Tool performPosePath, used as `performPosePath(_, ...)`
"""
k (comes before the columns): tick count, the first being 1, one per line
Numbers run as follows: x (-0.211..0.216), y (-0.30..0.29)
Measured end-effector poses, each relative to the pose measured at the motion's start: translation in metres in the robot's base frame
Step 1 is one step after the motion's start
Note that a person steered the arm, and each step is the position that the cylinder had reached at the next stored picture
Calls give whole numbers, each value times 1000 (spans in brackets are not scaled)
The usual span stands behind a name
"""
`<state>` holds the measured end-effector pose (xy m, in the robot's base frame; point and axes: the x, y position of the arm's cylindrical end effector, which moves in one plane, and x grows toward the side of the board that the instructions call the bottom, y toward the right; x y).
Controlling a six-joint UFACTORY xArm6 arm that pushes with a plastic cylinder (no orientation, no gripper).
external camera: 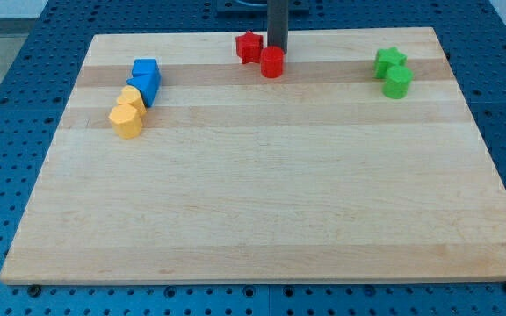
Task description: Slide the red blocks slightly down
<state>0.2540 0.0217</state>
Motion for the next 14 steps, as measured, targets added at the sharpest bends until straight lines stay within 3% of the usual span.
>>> performPosePath(1, 27, 0)
performPosePath(2, 24, 3)
performPosePath(4, -25, 41)
performPosePath(6, -61, 17)
performPosePath(11, -29, -36)
performPosePath(14, -33, -64)
